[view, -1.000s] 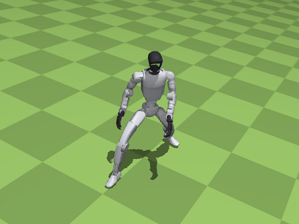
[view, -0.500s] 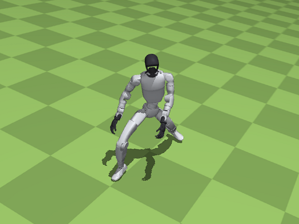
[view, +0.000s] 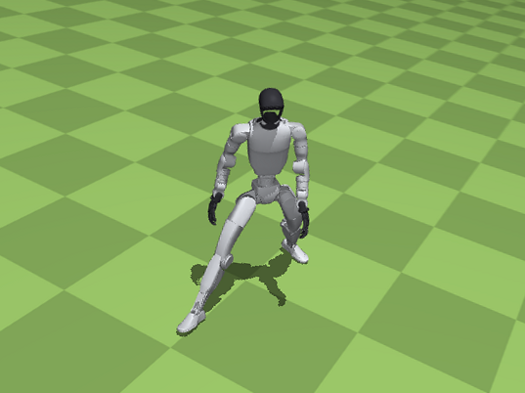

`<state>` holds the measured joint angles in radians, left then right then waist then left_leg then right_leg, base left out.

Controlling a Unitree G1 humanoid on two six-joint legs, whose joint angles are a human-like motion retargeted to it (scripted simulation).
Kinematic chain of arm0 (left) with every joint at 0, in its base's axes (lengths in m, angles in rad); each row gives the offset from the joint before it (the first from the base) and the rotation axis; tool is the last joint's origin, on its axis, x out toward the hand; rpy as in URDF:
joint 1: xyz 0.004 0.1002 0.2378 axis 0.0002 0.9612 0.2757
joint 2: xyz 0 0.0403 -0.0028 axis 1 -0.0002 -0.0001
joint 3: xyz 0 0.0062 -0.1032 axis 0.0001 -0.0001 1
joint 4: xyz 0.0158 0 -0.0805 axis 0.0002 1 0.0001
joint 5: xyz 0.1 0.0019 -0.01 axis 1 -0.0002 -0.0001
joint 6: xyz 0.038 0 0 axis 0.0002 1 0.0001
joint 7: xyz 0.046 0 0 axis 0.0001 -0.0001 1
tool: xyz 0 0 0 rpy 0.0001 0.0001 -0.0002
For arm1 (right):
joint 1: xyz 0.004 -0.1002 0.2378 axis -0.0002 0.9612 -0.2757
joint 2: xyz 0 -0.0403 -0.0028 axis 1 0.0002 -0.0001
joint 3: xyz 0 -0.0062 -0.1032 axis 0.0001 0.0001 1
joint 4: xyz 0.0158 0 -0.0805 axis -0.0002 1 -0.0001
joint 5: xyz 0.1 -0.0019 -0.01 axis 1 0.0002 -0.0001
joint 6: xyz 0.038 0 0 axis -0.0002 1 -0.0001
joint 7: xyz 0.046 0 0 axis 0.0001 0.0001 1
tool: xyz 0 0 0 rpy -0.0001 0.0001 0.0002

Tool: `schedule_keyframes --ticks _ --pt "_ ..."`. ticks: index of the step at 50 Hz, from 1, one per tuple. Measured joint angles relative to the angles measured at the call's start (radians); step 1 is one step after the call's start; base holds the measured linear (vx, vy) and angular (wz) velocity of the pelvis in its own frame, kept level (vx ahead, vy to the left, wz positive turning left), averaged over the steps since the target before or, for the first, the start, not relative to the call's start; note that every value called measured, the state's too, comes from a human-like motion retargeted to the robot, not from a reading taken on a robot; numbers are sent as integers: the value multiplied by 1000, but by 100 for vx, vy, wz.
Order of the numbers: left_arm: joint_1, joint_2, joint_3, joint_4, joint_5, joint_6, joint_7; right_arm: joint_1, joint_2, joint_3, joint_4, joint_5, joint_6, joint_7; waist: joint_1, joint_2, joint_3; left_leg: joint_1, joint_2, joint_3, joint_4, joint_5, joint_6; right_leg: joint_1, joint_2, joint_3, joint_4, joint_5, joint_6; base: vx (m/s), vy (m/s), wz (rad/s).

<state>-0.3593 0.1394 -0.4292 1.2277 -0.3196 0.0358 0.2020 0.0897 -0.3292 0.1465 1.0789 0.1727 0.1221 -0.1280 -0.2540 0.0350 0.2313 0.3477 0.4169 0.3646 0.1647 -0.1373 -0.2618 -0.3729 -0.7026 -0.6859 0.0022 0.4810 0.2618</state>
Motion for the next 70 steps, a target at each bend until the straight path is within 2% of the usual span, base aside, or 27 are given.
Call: schedule_keyframes --ticks 5,8,13,17,20,23,30,35,41,50,55,58,65,70 --pt "-22 -11 0 -20 -15 -9 6 9 4 4 15 -2 -1 12 -17 16 -19 14 47 22 -9 6 0 -44 13 16 85 30 0 9 -7 -11" --pt "-39 -17 -20 -58 -20 -20 -18 8 -4 9 17 11 -5 37 -29 61 -66 -31 107 29 1 4 14 -155 7 43 243 0 0 18 -14 2" --pt "-62 -11 -63 -133 -13 -26 -36 7 -23 -1 0 34 -19 54 -47 151 -126 -62 256 57 -1 38 25 -375 -24 93 676 -191 0 29 -31 -5" --pt "-73 -3 -101 -170 36 -14 -46 32 -39 -24 -17 54 -37 36 -73 183 -151 -75 374 39 34 77 50 -462 -77 104 988 -365 -1 37 -45 27" --pt "-93 5 -131 -186 95 2 -52 52 -46 -27 -19 51 -45 14 -86 164 -147 -106 447 -14 94 105 58 -485 -121 107 1178 -484 -13 28 -49 42" --pt "-124 21 -161 -197 146 12 -45 57 -49 4 -21 26 -45 -5 -72 114 -134 -147 493 -63 164 126 63 -500 -145 115 1306 -570 -33 16 -43 20" --pt "-185 36 -181 -204 186 16 -12 18 -80 54 -75 -7 -65 -46 -47 4 -88 -184 525 -111 191 140 66 -514 -183 117 1439 -657 -48 3 -23 18" --pt "-186 8 -158 -187 163 17 -24 -16 -106 34 -93 36 -76 -68 -31 -14 -76 -193 520 -118 171 152 60 -498 -180 93 1402 -624 -53 -7 4 6" --pt "-124 -5 -121 -211 126 4 -69 -30 -110 39 -86 11 -66 -56 -14 -13 -95 -176 463 -98 128 152 46 -456 -164 81 1232 -510 -34 -14 27 2" --pt "-29 6 -86 -242 -11 -24 -85 -33 -63 16 -42 -5 -28 -44 -21 -11 -106 -97 241 -78 -59 66 0 -303 -174 53 760 -214 0 -22 47 23" --pt "-15 22 -77 -203 26 -20 -56 12 -10 2 -5 5 -17 -48 22 -31 -76 -97 137 -101 -41 31 3 -125 -118 -19 401 -34 0 -19 31 3" --pt "-1 32 -60 -180 58 -16 -45 53 15 -10 12 -11 -16 -53 44 -40 -55 -82 104 -102 -23 26 1 -22 -79 -70 227 37 0 -13 13 -6" --pt "-3 32 -51 -133 62 -24 -18 81 15 -20 39 -34 -9 -70 36 -37 -16 -52 67 -102 4 25 0 28 -91 -76 189 43 0 -3 2 0" --pt "-22 17 -62 -130 42 -31 -17 49 -17 -13 28 -26 -6 -54 23 17 -31 -52 107 -58 4 33 0 -68 -81 -13 280 17 0 12 -5 -28"
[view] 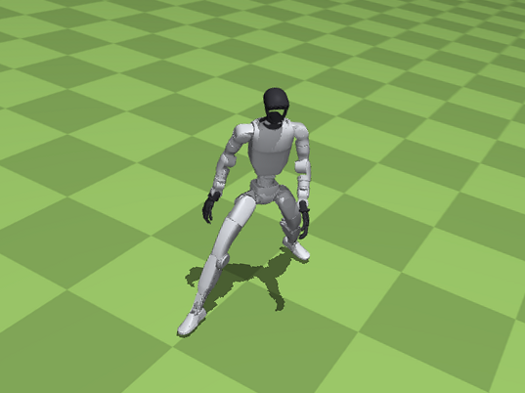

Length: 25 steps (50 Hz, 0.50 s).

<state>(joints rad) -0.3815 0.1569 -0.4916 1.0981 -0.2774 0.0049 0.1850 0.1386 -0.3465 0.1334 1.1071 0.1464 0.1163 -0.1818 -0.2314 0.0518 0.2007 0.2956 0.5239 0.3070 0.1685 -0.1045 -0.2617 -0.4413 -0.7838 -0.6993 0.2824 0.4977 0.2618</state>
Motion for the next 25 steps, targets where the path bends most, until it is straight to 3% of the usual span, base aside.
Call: schedule_keyframes --ticks 5,9,17,25 --pt "4 -1 -7 -30 -37 7 6 -31 -15 10 -32 -7 5 35 -39 60 -40 -13 105 32 -27 58 10 -215 -39 81 386 -196 0 20 -29 -13" --pt "29 2 -4 -28 -30 25 15 -24 -12 27 -66 -41 1 52 -76 67 -89 -32 215 41 -2 107 14 -331 -58 98 666 -358 0 26 -50 -7" --pt "-9 -9 -72 17 104 58 23 15 -46 142 -147 -165 -21 16 -155 -48 -93 -63 334 -56 129 88 57 -362 -145 156 1061 -616 0 22 -41 30" --pt "-124 5 -200 -93 257 37 5 24 -56 190 -172 -232 -35 3 -111 -158 -62 -80 333 -131 195 33 75 -329 -183 186 1161 -684 0 4 -13 17"
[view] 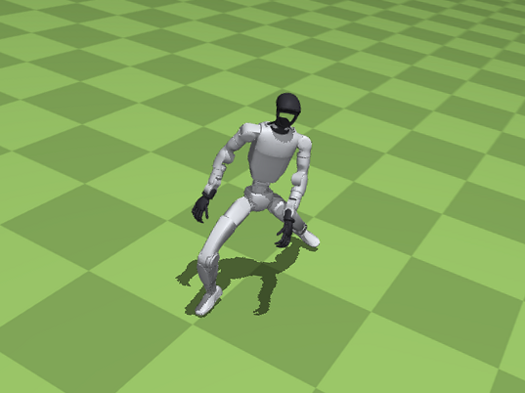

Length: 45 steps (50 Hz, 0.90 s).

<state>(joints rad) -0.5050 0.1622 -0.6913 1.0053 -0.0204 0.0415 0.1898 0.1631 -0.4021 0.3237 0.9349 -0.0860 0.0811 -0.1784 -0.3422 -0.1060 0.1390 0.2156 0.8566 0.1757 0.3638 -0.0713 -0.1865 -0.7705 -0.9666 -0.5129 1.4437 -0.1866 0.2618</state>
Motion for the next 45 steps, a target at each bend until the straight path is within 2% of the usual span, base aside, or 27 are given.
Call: schedule_keyframes --ticks 6,12,15,20,25,27,31,35,39,45 --pt "-19 -1 11 -84 -76 -30 -4 -34 -3 19 3 -60 9 -33 32 -1 -4 2 -30 -3 -21 -18 -20 22 10 -26 -95 75 0 -10 13 -1" --pt "0 -28 63 -99 -238 -46 -30 -68 -24 47 15 -120 28 -22 39 48 -13 6 -96 7 -117 -14 -54 65 9 -75 -323 234 0 -20 40 16" --pt "5 -42 91 -88 -282 -50 -39 -76 -16 14 35 -66 40 -5 55 74 -10 20 -155 16 -188 -25 -72 100 16 -104 -488 341 0 -26 52 13" --pt "25 -53 130 -47 -293 -49 -11 -57 56 -91 69 90 63 -61 111 57 19 26 -311 12 -214 -43 -75 221 48 -143 -859 553 0 -23 46 -5" --pt "64 -60 170 38 -242 -31 24 6 156 -157 97 166 67 -156 163 53 48 48 -354 15 -171 -70 -75 410 120 -235 -1148 683 0 -9 23 -7" --pt "73 -63 176 70 -231 -23 36 26 178 -156 117 166 74 -169 168 35 64 78 -392 9 -185 -57 -75 470 112 -250 -1211 710 0 -4 12 15" --pt "75 -61 173 122 -213 -16 29 46 191 -130 157 154 82 -118 161 28 78 96 -396 -5 -168 -61 -75 515 100 -253 -1213 710 0 0 2 5" --pt "71 -49 162 134 -211 -14 11 50 171 -127 167 171 76 -43 158 49 62 87 -356 10 -152 -65 -75 459 117 -224 -1149 686 0 1 -8 -19" --pt "72 -24 149 94 -232 -12 -4 45 139 -165 148 238 62 -10 151 105 27 56 -263 34 -130 -61 -75 292 123 -156 -904 559 0 5 -25 -34" --pt "97 35 135 -13 -273 -14 -33 61 116 -215 103 299 42 -37 162 193 -44 -1 -84 65 -61 -66 -66 56 142 -96 -512 348 0 17 -43 -35"
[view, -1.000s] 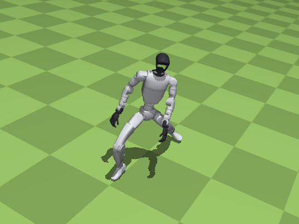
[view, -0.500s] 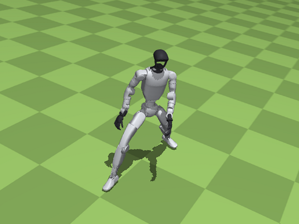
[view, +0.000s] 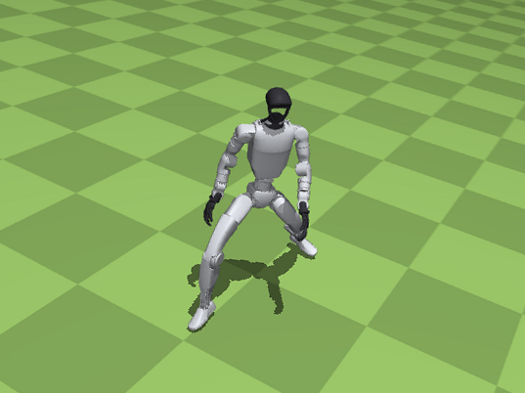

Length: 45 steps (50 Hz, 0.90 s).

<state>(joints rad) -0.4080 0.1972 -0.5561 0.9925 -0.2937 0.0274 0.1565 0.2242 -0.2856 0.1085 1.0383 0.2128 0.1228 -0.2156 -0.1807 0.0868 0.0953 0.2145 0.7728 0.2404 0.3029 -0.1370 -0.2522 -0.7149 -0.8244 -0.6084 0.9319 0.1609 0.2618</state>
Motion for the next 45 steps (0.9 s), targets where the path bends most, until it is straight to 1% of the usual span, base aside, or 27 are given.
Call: schedule_keyframes --ticks 3,6,9,12,15,18,22,26,29,32,38,41,45 --pt "16 25 7 -50 -17 17 -12 18 -14 -12 -18 -7 -3 -6 -2 12 -9 -36 55 -37 55 -21 23 -65 -23 21 174 -102 0 19 -50 2" --pt "20 28 12 -57 -13 30 -15 26 -33 -24 -22 -18 -7 1 -1 23 -21 -70 94 -78 92 -46 29 -109 -39 32 301 -179 0 17 -42 10" --pt "12 8 0 -36 9 35 -10 19 -66 -49 -14 -14 -10 -3 -2 44 -26 -98 111 -119 112 -73 31 -131 -53 44 380 -229 0 14 -26 18" --pt "2 -22 -28 -19 35 33 -12 -7 -110 -93 8 8 -4 -42 1 84 -34 -122 116 -143 129 -107 37 -137 -57 52 407 -247 0 11 -7 13" --pt "1 -51 -59 -30 40 21 -25 -61 -170 -151 53 30 22 -113 1 136 -36 -138 105 -153 143 -142 43 -129 -59 59 389 -235 0 6 9 12" --pt "17 -67 -75 -73 8 -1 -48 -138 -242 -195 114 28 64 -192 -2 194 -43 -146 85 -140 146 -168 41 -116 -56 57 328 -195 0 -1 20 4" --pt "60 -63 -68 -145 -47 -29 -90 -243 -335 -202 169 -9 105 -254 -14 260 -58 -142 43 -102 121 -178 29 -94 -50 42 200 -112 0 -10 29 -1" --pt "92 -42 -46 -181 -63 -43 -112 -309 -384 -173 170 -44 111 -251 -24 295 -62 -124 -19 -76 82 -163 9 -57 -42 25 34 -7 0 -16 37 -4" --pt "95 -29 -25 -173 -48 -48 -105 -325 -394 -145 156 -61 107 -225 -29 291 -37 -102 -84 -77 62 -147 -7 -6 -38 20 -108 70 0 -18 43 -2" --pt "89 -22 -1 -143 -33 -47 -86 -311 -381 -121 140 -72 101 -188 -21 264 -8 -85 -173 -84 62 -131 -10 58 -43 24 -267 129 0 -15 46 -1" --pt "95 -13 44 -60 -33 -25 -56 -224 -296 -104 116 -91 90 -98 -26 180 55 11 -320 -80 18 -91 -10 234 -81 13 -505 136 0 -3 37 9" --pt "104 -9 57 -21 -27 -12 -52 -175 -235 -110 119 -85 89 -74 -30 147 66 55 -356 -74 -10 -75 -10 314 -89 -3 -582 135 0 7 23 12" --pt "104 -6 71 20 -6 0 -44 -119 -155 -114 146 -66 91 -62 -29 118 81 110 -362 -61 -40 -58 -10 396 -74 -22 -645 161 0 9 8 1"
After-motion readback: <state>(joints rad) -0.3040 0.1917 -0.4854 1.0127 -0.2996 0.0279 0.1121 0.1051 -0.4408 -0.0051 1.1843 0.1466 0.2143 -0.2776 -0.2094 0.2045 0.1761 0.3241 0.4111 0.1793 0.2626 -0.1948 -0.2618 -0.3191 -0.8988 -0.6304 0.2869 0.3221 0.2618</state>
